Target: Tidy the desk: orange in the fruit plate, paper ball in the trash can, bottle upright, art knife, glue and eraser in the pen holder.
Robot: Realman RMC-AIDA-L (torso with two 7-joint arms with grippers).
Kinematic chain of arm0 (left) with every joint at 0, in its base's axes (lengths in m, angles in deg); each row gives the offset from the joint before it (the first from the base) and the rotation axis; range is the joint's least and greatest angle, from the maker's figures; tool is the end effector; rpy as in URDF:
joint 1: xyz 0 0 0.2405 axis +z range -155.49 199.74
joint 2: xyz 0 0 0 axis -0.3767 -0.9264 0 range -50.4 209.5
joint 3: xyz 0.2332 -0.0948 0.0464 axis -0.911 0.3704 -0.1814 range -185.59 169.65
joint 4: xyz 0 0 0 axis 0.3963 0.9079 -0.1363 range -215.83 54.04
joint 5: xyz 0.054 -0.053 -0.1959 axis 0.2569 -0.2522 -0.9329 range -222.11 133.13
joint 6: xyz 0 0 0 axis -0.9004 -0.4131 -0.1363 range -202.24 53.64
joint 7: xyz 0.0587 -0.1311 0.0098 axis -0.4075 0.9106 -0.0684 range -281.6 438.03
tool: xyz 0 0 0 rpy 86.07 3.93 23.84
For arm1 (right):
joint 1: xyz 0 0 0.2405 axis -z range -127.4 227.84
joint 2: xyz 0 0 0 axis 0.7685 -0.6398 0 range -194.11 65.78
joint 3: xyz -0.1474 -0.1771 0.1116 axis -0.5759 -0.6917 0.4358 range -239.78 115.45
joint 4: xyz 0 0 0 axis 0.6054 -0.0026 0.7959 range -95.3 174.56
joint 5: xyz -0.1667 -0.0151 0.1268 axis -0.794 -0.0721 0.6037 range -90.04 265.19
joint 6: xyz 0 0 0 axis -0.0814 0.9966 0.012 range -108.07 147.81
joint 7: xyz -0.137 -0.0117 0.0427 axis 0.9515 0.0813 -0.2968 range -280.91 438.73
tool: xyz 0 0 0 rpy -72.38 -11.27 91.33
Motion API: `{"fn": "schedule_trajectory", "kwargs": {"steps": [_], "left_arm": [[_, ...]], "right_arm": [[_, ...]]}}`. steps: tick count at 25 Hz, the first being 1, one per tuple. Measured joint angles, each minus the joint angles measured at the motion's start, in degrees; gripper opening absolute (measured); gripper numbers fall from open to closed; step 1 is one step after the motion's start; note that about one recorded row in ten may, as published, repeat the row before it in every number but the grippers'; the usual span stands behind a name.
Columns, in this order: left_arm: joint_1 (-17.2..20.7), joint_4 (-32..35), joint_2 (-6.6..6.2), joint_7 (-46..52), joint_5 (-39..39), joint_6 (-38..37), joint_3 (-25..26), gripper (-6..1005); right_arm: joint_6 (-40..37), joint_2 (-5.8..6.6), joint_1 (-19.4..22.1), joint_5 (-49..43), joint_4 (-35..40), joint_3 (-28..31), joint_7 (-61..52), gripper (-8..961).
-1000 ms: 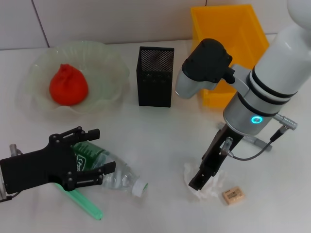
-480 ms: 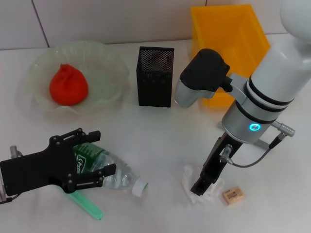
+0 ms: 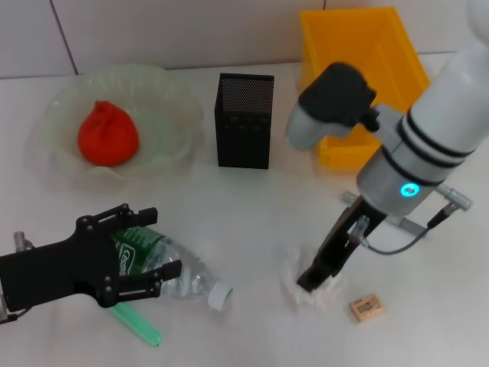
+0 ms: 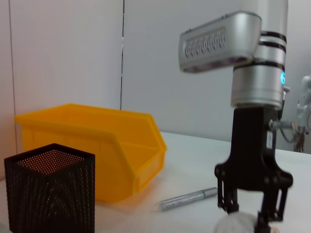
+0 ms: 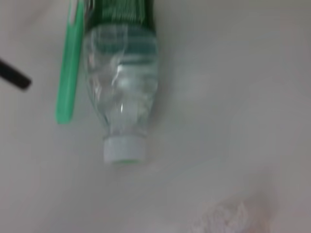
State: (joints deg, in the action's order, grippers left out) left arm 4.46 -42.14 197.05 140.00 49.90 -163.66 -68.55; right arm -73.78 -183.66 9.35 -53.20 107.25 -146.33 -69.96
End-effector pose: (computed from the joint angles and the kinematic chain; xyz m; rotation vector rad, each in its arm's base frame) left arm -0.2793 0.2761 -0.0140 -2.7463 -0.3058 -0.7774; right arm 0.1591 0.3383 -0.0399 -2.8022 1.0160 -0.5978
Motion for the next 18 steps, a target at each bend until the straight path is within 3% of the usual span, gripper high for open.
{"fn": "schedule_trajectory", "kwargs": {"steps": [2,3,4,8,13,18], "left_arm": [[0.0,0.0,0.00,0.0,0.0,0.0,0.0,866],[0.0,0.0,0.00,0.0,0.0,-0.2,0.1,866],[0.0,0.0,0.00,0.0,0.0,-0.3,0.1,866],[0.0,0.1,-0.02,0.0,0.0,-0.8,0.1,865],[0.0,0.0,-0.14,-0.7,0.0,-1.4,0.0,865],[0.0,-0.1,-0.21,-0.9,0.0,-1.5,-0.1,865]], "right_arm": [[-1.0,0.04,0.4,0.4,1.3,1.7,0.0,485],[-3.2,0.20,1.2,0.9,5.1,6.3,0.0,474],[-3.2,0.20,1.2,0.9,5.1,6.3,0.0,464],[-7.8,0.58,1.6,-0.2,13.2,18.0,-0.1,447],[-8.1,2.83,0.4,-1.9,18.6,32.3,3.3,438],[-2.7,3.19,0.7,-3.0,18.7,35.4,7.2,434]]}}
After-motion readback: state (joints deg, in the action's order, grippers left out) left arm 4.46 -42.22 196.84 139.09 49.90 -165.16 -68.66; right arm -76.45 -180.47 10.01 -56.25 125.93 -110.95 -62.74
